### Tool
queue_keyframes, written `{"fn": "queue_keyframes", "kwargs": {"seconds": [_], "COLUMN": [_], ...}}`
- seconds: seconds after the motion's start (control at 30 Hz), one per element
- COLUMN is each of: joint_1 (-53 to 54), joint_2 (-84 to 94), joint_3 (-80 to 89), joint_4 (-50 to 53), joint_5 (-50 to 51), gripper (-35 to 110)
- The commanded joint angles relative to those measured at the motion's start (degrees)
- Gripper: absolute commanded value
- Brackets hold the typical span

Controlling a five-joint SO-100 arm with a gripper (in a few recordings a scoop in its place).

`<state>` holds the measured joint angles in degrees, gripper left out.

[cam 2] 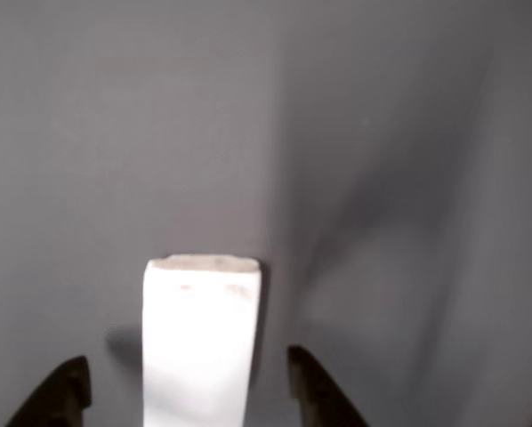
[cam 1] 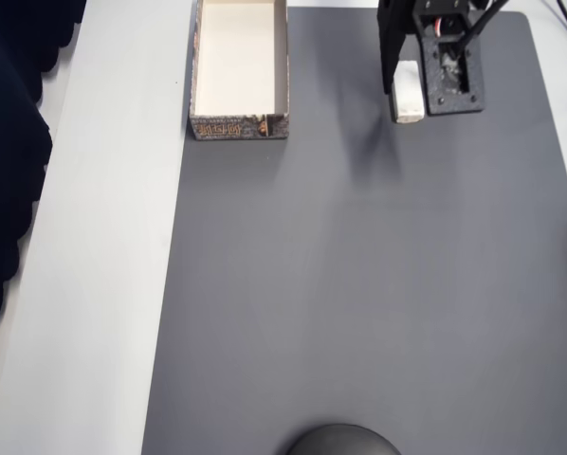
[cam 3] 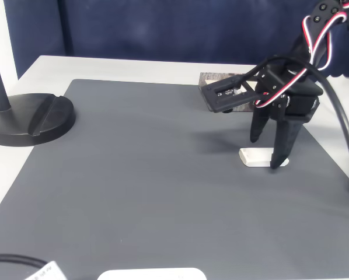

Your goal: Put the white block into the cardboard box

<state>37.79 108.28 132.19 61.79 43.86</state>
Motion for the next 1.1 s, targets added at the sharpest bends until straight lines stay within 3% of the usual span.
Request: {"fn": "queue_keyframes", "kwargs": {"seconds": [0.0,1.07], "joint_1": [0.0,1.14], "joint_2": [0.09,-1.14], "joint_3": [-0.18,2.2], "joint_4": [-0.7,-3.43], "joint_5": [1.49,2.02], "gripper": [31,28]}}
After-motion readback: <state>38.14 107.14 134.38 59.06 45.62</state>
